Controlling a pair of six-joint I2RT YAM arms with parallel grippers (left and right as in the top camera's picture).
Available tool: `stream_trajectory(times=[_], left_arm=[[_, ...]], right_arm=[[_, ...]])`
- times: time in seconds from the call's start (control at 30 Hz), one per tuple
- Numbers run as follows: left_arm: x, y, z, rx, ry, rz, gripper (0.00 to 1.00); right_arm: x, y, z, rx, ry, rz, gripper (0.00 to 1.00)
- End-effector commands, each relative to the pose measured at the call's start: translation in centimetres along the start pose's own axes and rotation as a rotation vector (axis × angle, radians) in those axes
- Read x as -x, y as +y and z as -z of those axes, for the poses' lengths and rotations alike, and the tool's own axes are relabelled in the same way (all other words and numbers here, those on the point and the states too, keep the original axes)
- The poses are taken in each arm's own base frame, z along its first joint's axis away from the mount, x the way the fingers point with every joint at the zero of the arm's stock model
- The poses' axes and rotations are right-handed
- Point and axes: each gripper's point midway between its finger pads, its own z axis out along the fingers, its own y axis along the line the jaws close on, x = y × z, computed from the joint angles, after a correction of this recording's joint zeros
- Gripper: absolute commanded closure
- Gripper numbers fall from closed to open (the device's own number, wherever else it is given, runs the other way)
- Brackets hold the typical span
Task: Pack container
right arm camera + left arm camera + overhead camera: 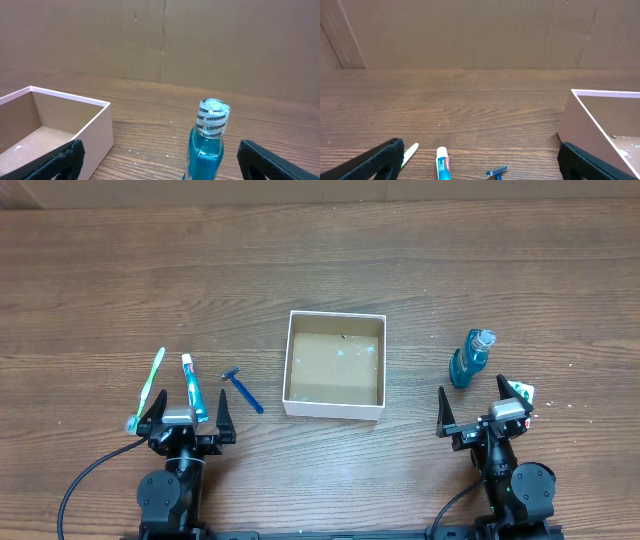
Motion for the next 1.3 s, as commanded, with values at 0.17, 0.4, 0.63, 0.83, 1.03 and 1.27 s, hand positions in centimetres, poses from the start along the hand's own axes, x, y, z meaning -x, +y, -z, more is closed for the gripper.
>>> stream_trajectory(times=[0.17, 0.4, 0.63, 0.83, 1.03, 1.27], left_arm=[[0.2, 0.0, 0.0, -0.001, -0.011, -0.018, 0.00], [0.2, 0.0, 0.0, -0.001, -0.011, -0.018, 0.00], [0.2, 0.0, 0.0, -0.001, -0.011, -0.018, 0.00], [0.2, 0.0, 0.0, -0.001, -0.011, -0.018, 0.00], [0.2, 0.0, 0.0, -0.002, -0.011, -0.018, 0.00], [0.2, 0.0, 0.0, -0.001, -0.011, -0.018, 0.00]], right_arm=[[-0.1, 0.0, 0.0, -0.001, -0.005, 0.001, 0.00], [-0.1, 0.0, 0.0, -0.001, -0.005, 0.001, 0.00], [-0.1, 0.0, 0.0, -0.001, -0.006, 0.000, 0.00], [-0.1, 0.0, 0.0, -0.001, -0.008, -0.056, 0.00], [-0.1, -0.5, 0.0, -0.029, -0.008, -0.069, 0.00], [-0.1, -1.1, 0.0, -0.062, -0.010, -0.150, 0.00]])
